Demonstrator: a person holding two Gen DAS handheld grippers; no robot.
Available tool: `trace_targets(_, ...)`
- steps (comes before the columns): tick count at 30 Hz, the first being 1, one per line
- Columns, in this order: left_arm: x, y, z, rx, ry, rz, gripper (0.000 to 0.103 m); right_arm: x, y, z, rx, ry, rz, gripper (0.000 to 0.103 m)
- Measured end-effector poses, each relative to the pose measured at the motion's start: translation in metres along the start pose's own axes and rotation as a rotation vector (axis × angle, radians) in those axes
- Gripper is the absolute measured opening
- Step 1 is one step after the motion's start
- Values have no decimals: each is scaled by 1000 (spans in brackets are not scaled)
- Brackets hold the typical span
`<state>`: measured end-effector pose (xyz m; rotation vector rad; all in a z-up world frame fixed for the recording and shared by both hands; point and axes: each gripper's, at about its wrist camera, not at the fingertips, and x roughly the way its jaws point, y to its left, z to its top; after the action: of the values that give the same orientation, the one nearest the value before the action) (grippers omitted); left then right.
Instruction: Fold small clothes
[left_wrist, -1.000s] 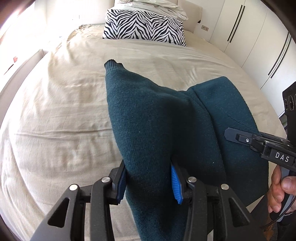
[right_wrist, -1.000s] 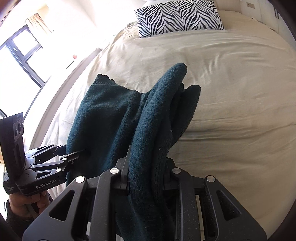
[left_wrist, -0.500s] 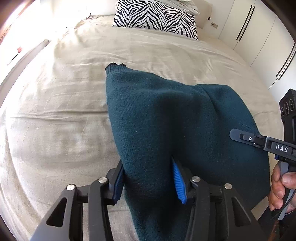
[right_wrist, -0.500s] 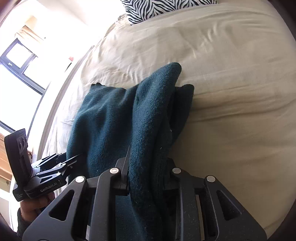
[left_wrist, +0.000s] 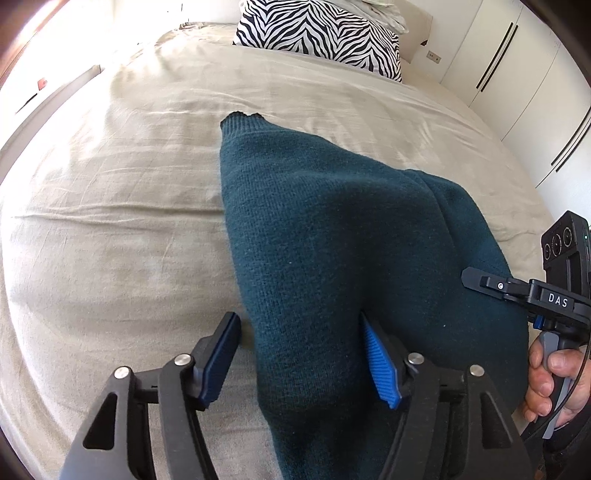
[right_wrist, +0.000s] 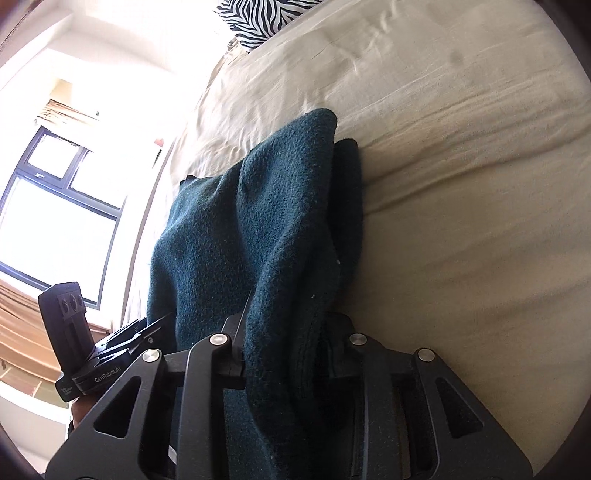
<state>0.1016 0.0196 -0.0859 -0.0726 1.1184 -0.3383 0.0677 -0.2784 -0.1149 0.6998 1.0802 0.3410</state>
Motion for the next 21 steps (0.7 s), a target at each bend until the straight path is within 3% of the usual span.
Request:
trace_targets(4,-14,7,-2,-46,-21,-43,70,-19,3,-1,37,-23,-52,34)
trace_targets(8,-51,4,-1,-43,-129,17,68,-57,12,3,44,-133,-119,41)
trace_targets(11,-65,-4,10,-24,-178,-5,69,-74,23,13,41,-174,-62,42)
trace_targets(14,-60,-19,26,23,-202,-37,69,-66,43,22,-6,-160,-8,42)
trace_targets(17,-33,-32,41,47,-146,-40,68,-40,60,27,-56,-120,17,42)
trace_targets(19,-9,-34,44,49,-84,-17,69,-15,54,32,-32,-60,-4,43)
trace_targets(21,8,-33,44,57,-70,14,71,2,42,33,-2,-31,-30,43)
